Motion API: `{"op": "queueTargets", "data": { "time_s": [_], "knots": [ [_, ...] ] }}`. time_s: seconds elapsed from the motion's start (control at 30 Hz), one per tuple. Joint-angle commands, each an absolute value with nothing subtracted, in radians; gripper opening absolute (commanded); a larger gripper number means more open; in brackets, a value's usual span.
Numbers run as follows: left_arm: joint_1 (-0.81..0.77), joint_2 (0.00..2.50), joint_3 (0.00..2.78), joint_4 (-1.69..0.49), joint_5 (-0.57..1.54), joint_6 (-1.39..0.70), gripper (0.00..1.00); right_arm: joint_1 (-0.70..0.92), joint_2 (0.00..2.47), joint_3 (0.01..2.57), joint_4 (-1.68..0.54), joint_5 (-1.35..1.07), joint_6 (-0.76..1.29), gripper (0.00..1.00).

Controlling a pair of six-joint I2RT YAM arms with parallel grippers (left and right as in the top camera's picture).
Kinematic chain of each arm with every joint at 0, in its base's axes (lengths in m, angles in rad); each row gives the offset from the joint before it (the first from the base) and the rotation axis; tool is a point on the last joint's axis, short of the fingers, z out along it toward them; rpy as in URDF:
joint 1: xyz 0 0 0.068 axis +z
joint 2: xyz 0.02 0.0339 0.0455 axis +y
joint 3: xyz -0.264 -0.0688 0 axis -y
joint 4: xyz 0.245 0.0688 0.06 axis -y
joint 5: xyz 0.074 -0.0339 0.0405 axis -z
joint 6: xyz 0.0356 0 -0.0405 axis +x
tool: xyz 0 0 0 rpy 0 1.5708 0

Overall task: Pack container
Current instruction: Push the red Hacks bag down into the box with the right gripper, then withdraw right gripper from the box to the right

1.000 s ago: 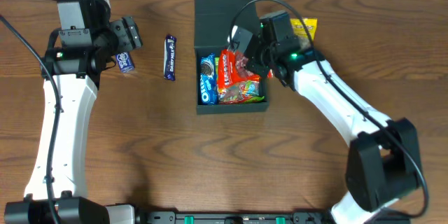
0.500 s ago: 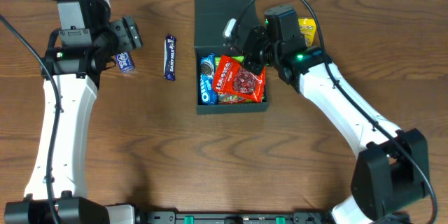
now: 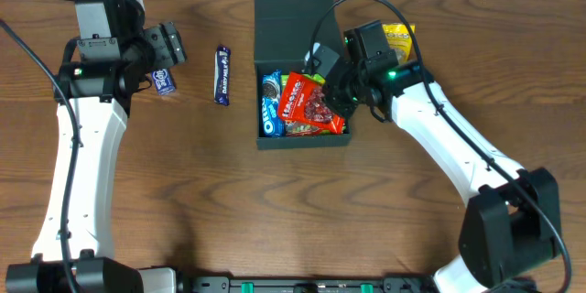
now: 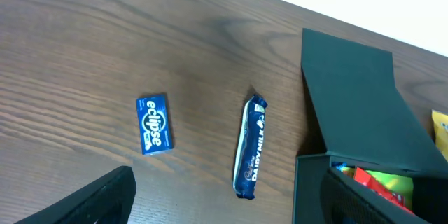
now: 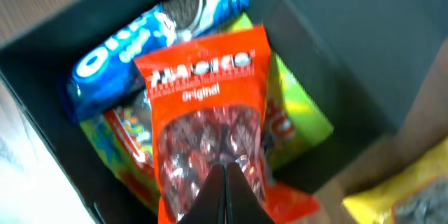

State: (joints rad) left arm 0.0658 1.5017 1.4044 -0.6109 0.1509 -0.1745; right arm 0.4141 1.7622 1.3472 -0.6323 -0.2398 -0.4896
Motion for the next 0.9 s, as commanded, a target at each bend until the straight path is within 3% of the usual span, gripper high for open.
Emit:
{"op": "queueTargets", "data": {
  "time_s": [0.0,0.17,0.43,0.87],
  "knots": [
    [0.072,1.490,1.423,-0.617,0.147,-0.153,0.85,0.407,1.797,1.360,-0.641,-0.206,-0.460,0.01],
    [0.072,1.490,1.423,-0.625,0.147,-0.153,0.85,0.407,1.874,1.360,-0.641,-0.205,-0.459,0.01],
    [0.072,1.490,1.423,-0.632,0.148,-0.153,0.85,0.405,2.004,1.361,-0.499,0.027,-0.355,0.01],
    [0.072,1.490,1.423,-0.680,0.147,-0.152,0.85,0.413,2.018,1.361,-0.261,0.030,-0.355,0.02]
  ]
}}
